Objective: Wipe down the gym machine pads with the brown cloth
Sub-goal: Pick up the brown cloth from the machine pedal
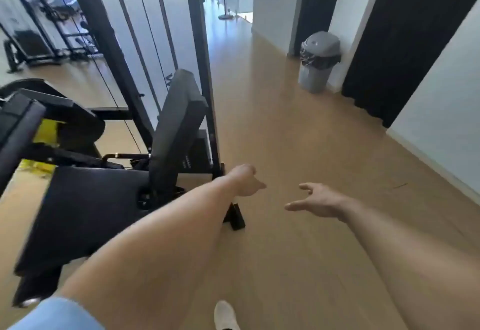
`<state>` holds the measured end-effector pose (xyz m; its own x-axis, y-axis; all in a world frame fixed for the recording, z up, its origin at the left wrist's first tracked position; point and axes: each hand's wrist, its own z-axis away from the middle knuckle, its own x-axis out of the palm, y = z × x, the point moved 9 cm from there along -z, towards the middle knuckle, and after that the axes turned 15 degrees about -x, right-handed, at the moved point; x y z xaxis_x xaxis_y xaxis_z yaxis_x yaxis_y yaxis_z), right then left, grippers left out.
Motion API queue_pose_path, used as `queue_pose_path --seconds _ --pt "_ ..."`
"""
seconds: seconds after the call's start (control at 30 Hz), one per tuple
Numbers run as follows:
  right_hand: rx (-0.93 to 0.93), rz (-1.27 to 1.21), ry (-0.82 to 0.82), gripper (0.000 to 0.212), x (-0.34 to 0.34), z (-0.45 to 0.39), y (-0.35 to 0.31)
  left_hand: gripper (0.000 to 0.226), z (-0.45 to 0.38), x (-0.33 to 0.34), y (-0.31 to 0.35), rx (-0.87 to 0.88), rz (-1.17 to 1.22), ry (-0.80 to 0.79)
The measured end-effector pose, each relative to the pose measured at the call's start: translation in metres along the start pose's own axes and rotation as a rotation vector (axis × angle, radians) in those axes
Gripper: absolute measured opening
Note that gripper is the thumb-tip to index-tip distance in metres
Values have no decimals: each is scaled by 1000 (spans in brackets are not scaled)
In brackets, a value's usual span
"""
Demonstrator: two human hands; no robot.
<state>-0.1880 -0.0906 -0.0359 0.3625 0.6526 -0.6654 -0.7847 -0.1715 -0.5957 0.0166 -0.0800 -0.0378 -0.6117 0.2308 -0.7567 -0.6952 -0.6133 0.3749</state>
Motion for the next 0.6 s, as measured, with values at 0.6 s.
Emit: queue_pose_path --seconds 0.6 --pt "43 -343 -205 51 198 -314 11 61 -279 120 -184 -524 255 -263"
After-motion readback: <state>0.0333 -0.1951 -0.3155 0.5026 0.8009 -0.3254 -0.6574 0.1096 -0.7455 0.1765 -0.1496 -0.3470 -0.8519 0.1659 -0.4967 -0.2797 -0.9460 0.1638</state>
